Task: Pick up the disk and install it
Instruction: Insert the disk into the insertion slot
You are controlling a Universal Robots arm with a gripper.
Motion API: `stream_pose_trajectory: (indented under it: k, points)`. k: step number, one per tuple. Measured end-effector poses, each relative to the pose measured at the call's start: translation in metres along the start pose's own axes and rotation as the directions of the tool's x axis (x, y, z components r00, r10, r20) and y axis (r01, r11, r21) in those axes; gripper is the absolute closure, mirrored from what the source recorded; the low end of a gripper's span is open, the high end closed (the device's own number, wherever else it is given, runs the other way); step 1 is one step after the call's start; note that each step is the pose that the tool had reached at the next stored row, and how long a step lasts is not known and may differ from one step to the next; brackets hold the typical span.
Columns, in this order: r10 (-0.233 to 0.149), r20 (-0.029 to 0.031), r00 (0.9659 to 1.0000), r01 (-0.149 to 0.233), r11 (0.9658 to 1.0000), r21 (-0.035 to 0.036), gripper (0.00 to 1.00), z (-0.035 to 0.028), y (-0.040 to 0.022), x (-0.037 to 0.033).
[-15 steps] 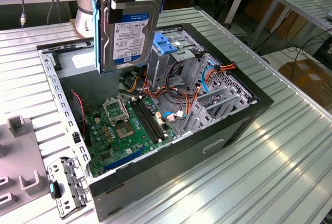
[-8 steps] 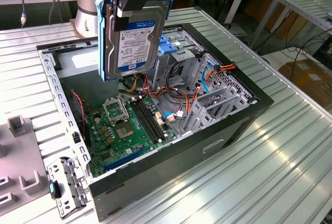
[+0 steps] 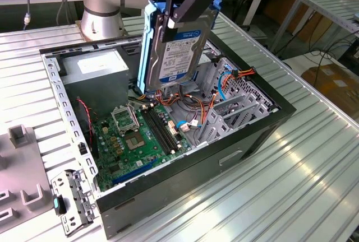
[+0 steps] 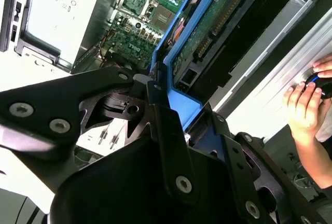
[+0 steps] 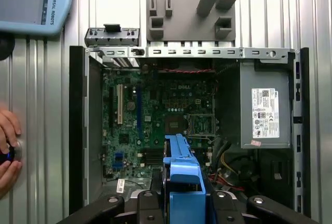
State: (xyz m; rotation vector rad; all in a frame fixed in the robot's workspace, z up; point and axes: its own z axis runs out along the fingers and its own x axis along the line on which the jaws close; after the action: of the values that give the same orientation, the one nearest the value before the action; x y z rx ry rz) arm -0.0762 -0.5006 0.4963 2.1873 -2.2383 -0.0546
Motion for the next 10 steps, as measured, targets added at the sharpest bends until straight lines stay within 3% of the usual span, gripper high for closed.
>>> stream_pose_trajectory:
  k: [10]
  points:
    - [0.0, 0.0, 1.0, 0.0, 1.0, 0.0001, 0.63, 0.0003, -0.0051, 0.0015]
